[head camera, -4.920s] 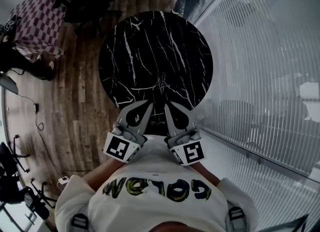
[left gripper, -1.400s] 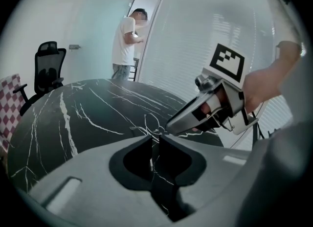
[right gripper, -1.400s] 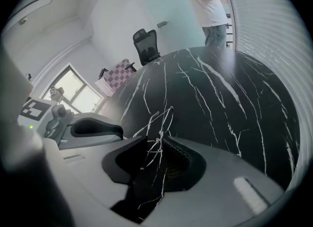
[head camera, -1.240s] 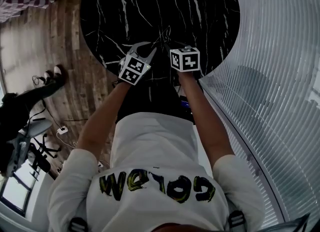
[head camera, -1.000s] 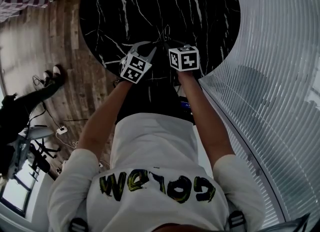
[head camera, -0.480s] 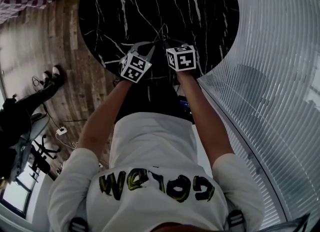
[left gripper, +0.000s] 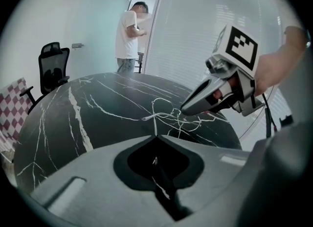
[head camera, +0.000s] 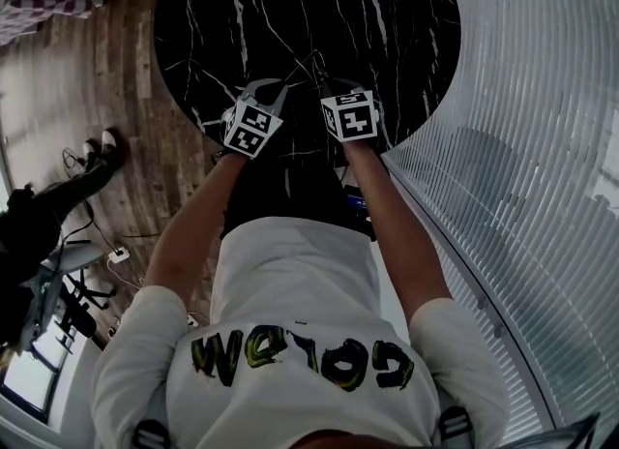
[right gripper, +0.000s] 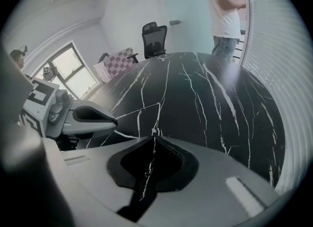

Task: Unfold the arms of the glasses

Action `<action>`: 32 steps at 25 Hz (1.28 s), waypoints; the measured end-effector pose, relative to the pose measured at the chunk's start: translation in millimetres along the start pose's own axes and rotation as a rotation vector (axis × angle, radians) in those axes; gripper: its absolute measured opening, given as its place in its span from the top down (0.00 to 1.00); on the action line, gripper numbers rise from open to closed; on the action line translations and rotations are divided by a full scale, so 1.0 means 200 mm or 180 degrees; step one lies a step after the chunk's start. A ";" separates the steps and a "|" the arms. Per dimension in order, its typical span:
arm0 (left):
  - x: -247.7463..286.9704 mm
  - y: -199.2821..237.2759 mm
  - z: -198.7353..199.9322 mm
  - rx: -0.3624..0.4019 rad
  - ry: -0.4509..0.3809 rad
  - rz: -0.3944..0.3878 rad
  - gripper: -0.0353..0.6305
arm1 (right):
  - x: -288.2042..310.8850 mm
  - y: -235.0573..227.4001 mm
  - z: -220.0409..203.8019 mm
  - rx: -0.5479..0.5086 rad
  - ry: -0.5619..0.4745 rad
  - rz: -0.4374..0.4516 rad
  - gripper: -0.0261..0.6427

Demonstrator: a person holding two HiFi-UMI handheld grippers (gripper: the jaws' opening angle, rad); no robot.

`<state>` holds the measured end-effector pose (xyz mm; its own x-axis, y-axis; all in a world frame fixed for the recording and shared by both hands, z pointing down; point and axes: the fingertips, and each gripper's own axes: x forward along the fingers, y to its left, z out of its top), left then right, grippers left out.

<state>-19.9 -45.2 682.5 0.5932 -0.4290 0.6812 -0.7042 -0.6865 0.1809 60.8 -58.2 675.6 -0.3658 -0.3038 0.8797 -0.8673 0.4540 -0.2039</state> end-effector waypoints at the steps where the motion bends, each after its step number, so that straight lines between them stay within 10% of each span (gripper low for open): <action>1: -0.01 0.02 0.00 -0.0003 0.0014 0.0026 0.94 | 0.00 0.00 0.00 -0.0018 0.0001 -0.0004 0.94; 32: 0.02 0.19 -0.03 0.0275 0.0096 0.0039 0.90 | -0.01 0.00 -0.01 -0.0361 0.0105 -0.0144 0.95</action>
<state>-47.6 -69.8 696.5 0.5718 -0.4206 0.7044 -0.6743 -0.7300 0.1115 63.3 -55.9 674.5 -0.3143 -0.2992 0.9009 -0.8382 0.5330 -0.1154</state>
